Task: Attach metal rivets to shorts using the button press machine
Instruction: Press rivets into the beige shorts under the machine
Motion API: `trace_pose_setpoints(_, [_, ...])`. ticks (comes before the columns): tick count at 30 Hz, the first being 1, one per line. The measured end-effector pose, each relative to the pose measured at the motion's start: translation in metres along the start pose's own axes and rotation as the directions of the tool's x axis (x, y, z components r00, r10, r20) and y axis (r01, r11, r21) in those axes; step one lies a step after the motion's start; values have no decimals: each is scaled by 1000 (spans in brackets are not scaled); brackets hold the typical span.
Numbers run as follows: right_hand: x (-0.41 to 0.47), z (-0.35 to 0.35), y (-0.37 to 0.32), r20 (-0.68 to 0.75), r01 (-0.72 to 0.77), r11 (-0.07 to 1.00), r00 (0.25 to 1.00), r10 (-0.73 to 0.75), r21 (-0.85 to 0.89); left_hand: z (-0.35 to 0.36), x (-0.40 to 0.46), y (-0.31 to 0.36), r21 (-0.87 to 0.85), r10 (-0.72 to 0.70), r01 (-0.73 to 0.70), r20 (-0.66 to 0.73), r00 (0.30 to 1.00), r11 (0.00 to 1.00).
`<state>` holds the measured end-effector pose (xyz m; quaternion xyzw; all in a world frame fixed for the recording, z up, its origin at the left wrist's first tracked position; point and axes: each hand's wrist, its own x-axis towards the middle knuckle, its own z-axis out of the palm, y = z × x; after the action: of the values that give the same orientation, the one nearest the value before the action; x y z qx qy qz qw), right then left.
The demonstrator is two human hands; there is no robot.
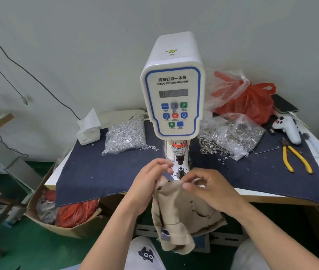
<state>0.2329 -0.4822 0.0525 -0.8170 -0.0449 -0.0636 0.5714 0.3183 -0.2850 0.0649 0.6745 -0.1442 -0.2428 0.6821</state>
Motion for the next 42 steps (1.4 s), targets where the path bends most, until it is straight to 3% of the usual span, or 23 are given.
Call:
trace_pose_setpoints(2, [-2,-4,-1,55,4,992,998,-11,126,-5,-5,0,285,31,-74,152,988,956])
trace_pose_setpoints(3, [-2,-5,-2,97,-24,988,995,9,152,-7,-7,0,342,24,-96,210,977,935])
trace_pose_setpoints(7, [2,-14,0,264,-194,981,948,178,32,-2,-7,-2,202,105,-145,197,975,969])
trace_pose_setpoints(9, [7,-21,4,281,-175,978,938,202,-117,3,-4,-11,157,165,-184,128,978,970])
trace_pose_setpoints(11, [9,-25,8,252,-140,980,952,172,-140,6,-2,-21,85,198,-203,69,978,975])
trace_pose_setpoints(14, [8,-23,12,172,-154,976,977,127,152,7,1,-31,46,152,-156,83,985,987])
trace_pose_setpoints(19, [10,-13,25,118,-222,804,975,188,552,-2,11,-41,200,-67,12,273,960,980])
trace_pose_setpoints(21, [10,-11,30,141,-280,736,959,246,617,-3,13,-43,87,-24,4,227,974,996])
trace_pose_setpoints(24, [12,-11,31,158,-279,875,959,235,396,-1,15,-45,-254,2,26,111,994,967])
trace_pose_setpoints(26, [15,-13,31,128,-262,909,964,233,324,1,16,-44,-331,-9,42,101,995,943])
trace_pose_setpoints(32, [28,-12,41,-24,-304,922,948,318,239,16,32,-48,87,-12,37,-266,964,995])
trace_pose_setpoints(35, [33,-10,46,-77,-316,924,938,338,216,21,36,-51,115,-20,66,-357,934,991])
trace_pose_setpoints(42, [37,-9,51,-54,-359,888,920,389,287,22,42,-57,109,-17,62,-371,928,992])
